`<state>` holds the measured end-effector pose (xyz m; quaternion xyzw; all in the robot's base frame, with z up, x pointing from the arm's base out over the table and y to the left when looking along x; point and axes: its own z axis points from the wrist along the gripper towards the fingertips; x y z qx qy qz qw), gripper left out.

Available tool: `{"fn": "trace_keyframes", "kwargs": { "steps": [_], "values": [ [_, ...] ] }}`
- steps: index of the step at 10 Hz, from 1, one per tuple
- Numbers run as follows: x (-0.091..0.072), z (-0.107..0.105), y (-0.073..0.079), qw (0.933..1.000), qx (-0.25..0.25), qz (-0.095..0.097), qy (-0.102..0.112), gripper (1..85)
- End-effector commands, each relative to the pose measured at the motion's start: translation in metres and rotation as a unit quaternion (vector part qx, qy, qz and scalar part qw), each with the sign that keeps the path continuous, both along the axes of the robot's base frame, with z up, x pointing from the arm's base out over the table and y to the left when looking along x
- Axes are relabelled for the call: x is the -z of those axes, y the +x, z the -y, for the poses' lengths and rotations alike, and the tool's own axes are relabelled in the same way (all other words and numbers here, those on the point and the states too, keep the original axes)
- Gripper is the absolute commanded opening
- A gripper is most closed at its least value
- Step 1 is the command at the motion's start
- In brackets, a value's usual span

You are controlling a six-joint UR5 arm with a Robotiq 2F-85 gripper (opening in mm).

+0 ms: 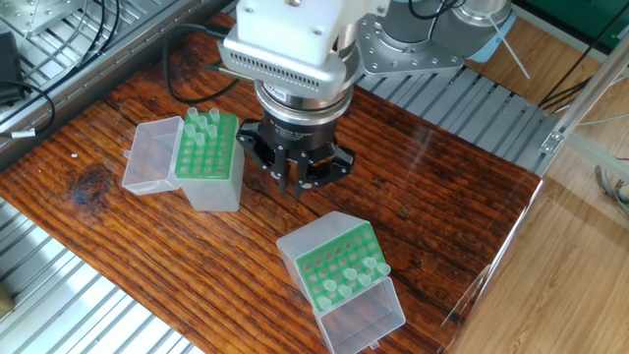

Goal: Transfer all large pipette tips from one holder to another

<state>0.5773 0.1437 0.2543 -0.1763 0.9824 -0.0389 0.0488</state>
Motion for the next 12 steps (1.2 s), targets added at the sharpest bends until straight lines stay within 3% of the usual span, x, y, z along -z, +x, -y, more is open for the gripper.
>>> {"fn": "trace_keyframes", "kwargs": {
  "steps": [1,3,6,10,12],
  "values": [
    [-0.005,0.007,0.002,0.9998,-0.007,0.000,-0.018,21.3],
    [-0.004,0.011,0.008,0.9999,-0.009,0.001,0.011,20.3],
    [-0.007,0.024,0.023,0.9997,-0.016,0.006,0.016,20.3],
    [-0.012,-0.001,0.017,0.9989,-0.006,-0.011,0.046,20.3],
    [-0.011,-0.009,0.020,0.9977,-0.032,-0.010,0.060,20.3]
  ]
}}
